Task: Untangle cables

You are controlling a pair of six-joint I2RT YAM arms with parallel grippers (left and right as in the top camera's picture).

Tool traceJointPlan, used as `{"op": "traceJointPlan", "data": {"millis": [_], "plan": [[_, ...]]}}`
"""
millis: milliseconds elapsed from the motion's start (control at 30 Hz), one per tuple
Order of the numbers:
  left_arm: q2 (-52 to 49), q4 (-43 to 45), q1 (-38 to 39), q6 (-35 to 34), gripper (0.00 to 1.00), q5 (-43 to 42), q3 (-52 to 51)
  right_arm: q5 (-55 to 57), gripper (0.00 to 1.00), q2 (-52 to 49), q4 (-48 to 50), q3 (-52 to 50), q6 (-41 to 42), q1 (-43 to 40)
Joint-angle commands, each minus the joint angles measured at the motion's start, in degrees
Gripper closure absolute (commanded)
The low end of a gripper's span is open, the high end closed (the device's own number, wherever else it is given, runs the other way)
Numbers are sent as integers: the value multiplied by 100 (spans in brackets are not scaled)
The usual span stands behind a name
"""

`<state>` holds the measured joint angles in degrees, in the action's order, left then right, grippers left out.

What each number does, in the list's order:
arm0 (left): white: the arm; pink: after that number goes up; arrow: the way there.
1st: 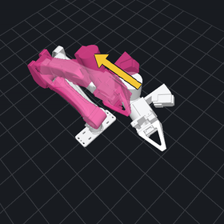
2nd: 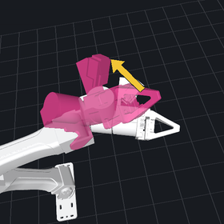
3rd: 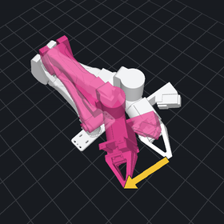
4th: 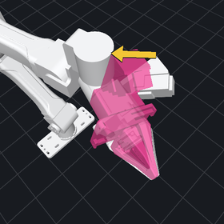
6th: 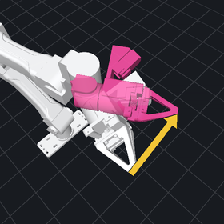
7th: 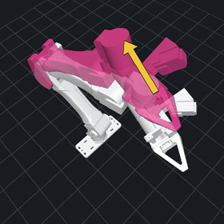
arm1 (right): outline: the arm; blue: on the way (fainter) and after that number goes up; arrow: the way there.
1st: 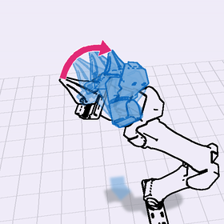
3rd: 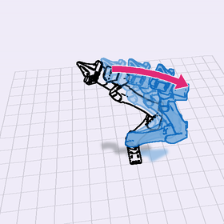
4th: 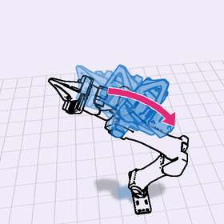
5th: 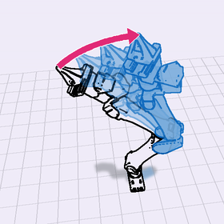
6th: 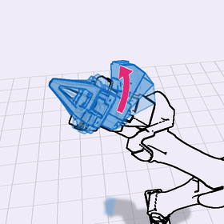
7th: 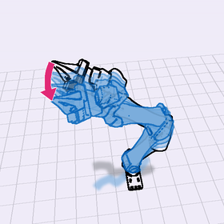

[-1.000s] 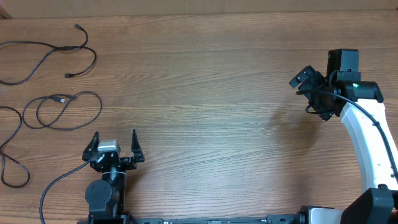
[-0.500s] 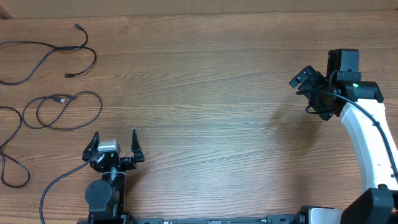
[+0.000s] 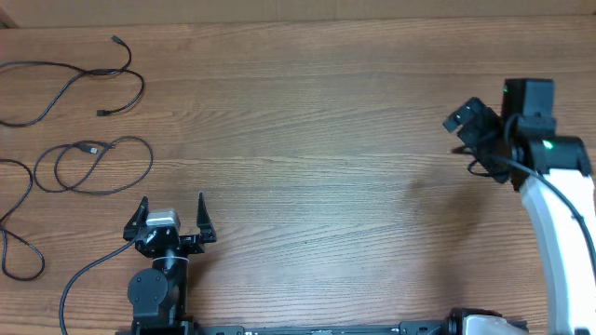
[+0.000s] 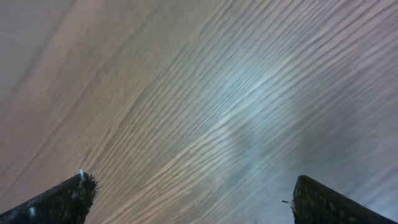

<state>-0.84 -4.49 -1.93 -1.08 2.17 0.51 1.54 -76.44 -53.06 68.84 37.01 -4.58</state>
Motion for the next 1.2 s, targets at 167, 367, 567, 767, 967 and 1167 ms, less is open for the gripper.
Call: {"op": "traceJointPlan", "data": {"millis": [167,367,567,767,967,1167], "plan": [[63,4,-31,26,0,-68,-22,638,0,1438,173,-566,-157,-33],[63,4,-31,26,0,-68,-22,542,0,2522,1263,-1838,-166,-31],[63,4,-31,26,1,-68,-22,-184,0,3703,2317,-2911,-1591,2],[63,4,-31,26,0,-68,-22,-315,0,4909,2649,-3462,-2538,264],[63,4,-31,26,1,-68,-22,-315,0,5633,2682,-3773,-2557,264],[63,4,-31,26,0,-68,-22,-424,0,6017,2881,-4256,-2557,264]]}}
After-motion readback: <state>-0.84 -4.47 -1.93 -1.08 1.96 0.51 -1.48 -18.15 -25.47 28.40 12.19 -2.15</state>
